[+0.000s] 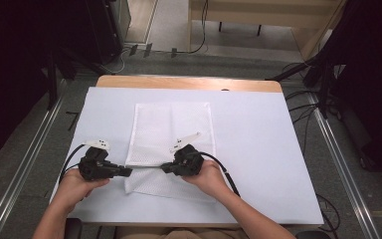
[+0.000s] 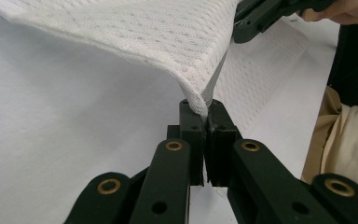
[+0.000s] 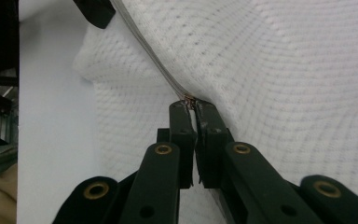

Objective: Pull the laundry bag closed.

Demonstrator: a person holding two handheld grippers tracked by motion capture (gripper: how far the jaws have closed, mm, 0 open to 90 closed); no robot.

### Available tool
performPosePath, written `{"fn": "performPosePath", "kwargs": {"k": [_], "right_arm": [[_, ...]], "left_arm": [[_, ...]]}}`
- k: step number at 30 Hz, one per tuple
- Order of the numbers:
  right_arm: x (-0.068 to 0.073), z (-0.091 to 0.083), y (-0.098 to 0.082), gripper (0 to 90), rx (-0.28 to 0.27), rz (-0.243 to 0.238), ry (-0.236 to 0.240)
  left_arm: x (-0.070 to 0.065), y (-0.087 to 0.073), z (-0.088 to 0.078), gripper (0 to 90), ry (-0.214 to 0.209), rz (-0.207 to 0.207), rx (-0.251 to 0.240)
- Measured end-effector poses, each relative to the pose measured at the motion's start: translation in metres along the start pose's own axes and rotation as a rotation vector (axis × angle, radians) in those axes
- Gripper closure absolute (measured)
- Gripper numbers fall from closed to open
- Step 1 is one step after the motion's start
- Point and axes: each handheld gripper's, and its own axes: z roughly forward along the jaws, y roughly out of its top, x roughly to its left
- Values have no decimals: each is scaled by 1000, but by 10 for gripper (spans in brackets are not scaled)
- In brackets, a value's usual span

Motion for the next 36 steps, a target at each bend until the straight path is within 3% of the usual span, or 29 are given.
{"fn": "performPosePath", "kwargs": {"k": [15, 36], "right_arm": [[-7, -7, -10, 884, 12, 30, -9], [-13, -18, -22, 884, 20, 35, -29]], "left_arm": [[1, 0, 0, 885, 3, 0, 15], [2, -1, -1, 884, 5, -8, 13]]}}
